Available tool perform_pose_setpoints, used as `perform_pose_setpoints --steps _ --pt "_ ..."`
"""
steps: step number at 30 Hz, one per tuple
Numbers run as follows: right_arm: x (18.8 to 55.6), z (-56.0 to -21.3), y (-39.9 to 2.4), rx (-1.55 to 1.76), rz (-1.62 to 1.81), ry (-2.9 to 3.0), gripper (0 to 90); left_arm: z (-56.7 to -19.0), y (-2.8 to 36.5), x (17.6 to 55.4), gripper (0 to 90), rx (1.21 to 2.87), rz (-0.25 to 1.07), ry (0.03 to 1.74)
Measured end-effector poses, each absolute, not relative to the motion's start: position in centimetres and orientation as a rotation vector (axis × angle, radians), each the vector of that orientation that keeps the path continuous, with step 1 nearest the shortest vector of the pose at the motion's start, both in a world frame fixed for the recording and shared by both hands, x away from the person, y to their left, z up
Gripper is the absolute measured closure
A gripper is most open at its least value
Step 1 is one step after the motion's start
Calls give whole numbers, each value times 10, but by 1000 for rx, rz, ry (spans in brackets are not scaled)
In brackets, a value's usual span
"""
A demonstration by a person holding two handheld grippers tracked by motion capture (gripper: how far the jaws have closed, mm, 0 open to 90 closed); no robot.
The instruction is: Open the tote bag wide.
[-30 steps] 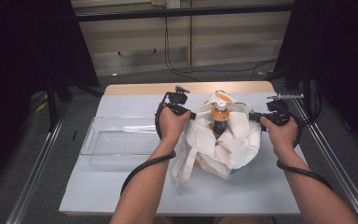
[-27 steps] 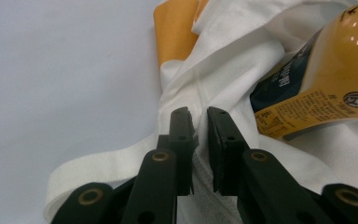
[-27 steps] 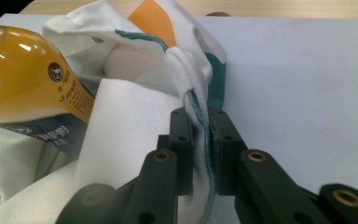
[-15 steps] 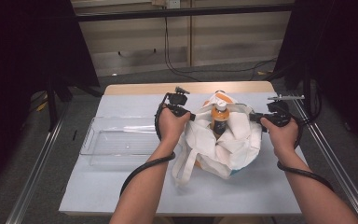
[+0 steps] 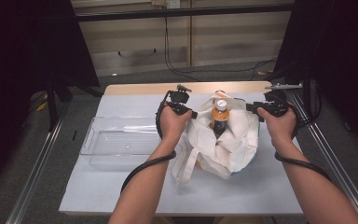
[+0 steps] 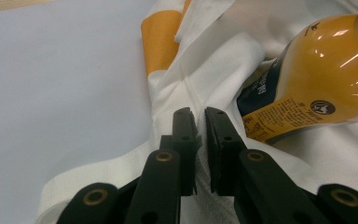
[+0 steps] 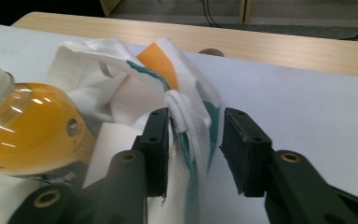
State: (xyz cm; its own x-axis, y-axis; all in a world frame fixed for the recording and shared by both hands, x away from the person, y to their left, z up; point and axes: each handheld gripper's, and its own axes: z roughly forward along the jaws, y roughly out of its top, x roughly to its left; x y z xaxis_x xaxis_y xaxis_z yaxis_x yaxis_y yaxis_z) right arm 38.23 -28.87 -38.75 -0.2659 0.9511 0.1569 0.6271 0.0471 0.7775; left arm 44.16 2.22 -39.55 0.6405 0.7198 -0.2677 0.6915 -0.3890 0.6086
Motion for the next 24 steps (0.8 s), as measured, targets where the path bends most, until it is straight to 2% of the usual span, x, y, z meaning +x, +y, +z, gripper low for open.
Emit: perform_pose_setpoints --steps 7,20,24 --pt "391 -391 -283 1538 1023 1984 795 -396 22 443 832 2129 30 1090" --pt "388 -418 -299 1646 1030 1943 811 -404 25 442 858 2149 77 1104" --pt "387 -421 -298 1633 1019 1955 811 -409 29 442 862 2139 53 1122"
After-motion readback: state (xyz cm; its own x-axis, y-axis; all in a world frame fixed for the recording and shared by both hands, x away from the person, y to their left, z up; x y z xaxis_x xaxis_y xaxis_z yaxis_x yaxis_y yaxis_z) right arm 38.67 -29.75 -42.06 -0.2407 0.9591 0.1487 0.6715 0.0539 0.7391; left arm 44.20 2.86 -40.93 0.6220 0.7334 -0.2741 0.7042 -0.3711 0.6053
